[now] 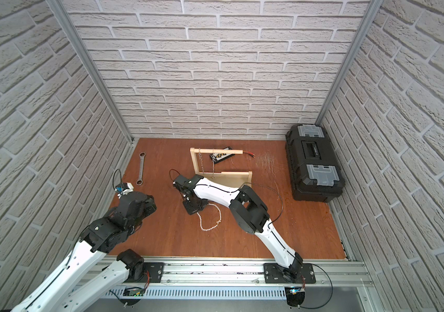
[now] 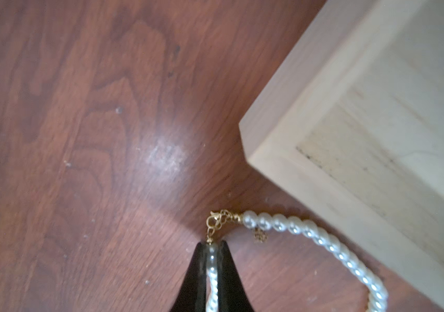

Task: Hang the necklace on the jewelry display stand
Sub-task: Pick up the necklace from the center of the board.

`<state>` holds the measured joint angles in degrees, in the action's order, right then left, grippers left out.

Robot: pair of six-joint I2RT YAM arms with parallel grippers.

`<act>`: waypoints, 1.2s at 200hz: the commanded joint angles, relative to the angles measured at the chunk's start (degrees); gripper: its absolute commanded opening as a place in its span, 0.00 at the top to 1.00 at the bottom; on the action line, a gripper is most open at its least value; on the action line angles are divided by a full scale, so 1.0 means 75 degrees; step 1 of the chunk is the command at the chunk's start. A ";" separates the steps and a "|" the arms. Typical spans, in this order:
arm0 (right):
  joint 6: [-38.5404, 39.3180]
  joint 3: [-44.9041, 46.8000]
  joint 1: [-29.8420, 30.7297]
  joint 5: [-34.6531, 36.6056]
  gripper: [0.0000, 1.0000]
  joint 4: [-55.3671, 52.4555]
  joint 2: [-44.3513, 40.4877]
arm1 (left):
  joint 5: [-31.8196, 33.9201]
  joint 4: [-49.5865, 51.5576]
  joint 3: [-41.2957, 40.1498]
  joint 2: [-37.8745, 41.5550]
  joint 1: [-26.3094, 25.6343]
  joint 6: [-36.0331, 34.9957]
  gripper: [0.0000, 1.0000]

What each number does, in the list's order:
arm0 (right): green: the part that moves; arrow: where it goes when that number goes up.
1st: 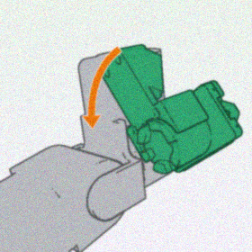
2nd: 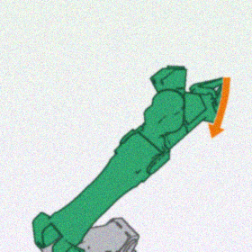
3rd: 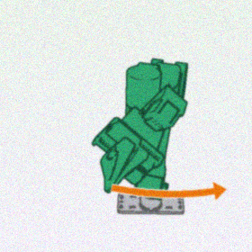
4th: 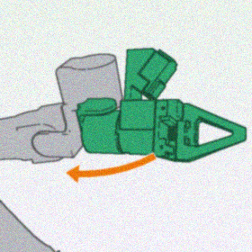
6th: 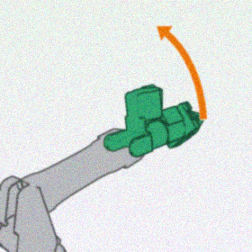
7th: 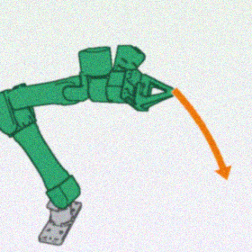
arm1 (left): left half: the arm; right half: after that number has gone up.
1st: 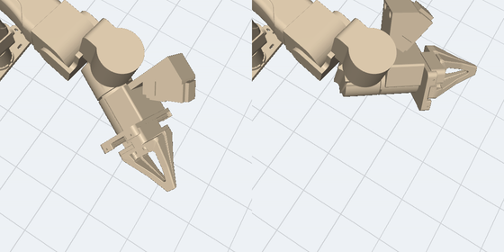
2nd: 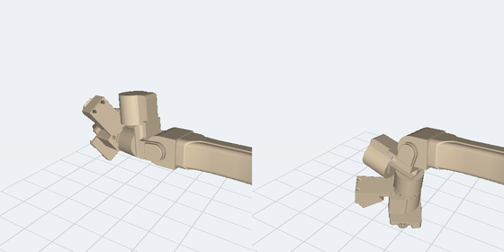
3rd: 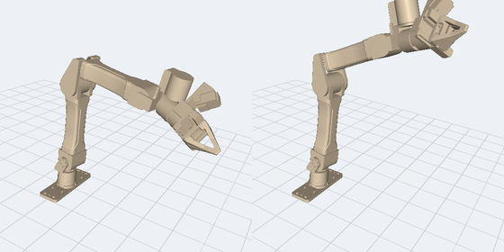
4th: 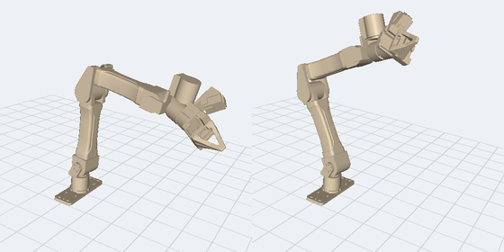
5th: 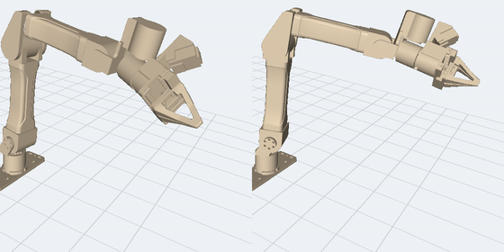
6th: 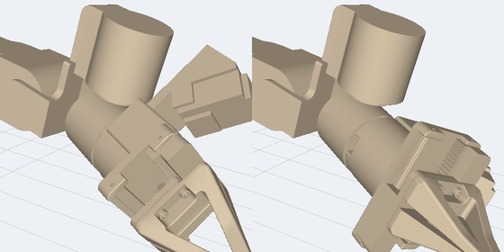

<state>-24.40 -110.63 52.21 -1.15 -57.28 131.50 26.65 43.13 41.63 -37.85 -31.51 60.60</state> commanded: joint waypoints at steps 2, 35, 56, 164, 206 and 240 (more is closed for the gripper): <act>0.0156 0.0006 0.0000 -0.0041 0.89 -0.0232 -0.1282 | -0.0212 -0.0495 -0.0333 -0.0127 0.0041 -0.0339 0.56; 0.0230 0.0074 -0.0035 -0.0008 0.88 -0.0456 -0.2292 | -0.0878 -0.1372 -0.0863 -0.0282 0.0041 -0.0598 0.58; 0.0236 0.0079 -0.0088 -0.0085 0.88 -0.0586 -0.2865 | -0.1247 -0.2053 -0.1179 -0.0430 -0.0005 -0.0745 0.58; 0.0204 0.0077 -0.0363 -0.1042 0.88 -0.0626 -0.3911 | -0.2699 -0.4938 -0.0863 -0.1372 -0.0528 -0.2468 0.58; 0.0213 -0.0161 -0.0522 -0.1060 0.87 -0.0572 -0.4372 | -0.3393 -0.5036 -0.0247 -0.1688 -0.0557 -0.2757 0.58; 0.0339 -0.0488 -0.0719 -0.1011 0.86 -0.0793 -0.4572 | -0.3870 -0.4960 0.0214 -0.1864 -0.0738 -0.3037 0.57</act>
<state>-23.11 -112.01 48.01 -8.67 -62.67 99.68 1.83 8.58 40.60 -51.20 -35.94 40.77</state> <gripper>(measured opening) 0.135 0.427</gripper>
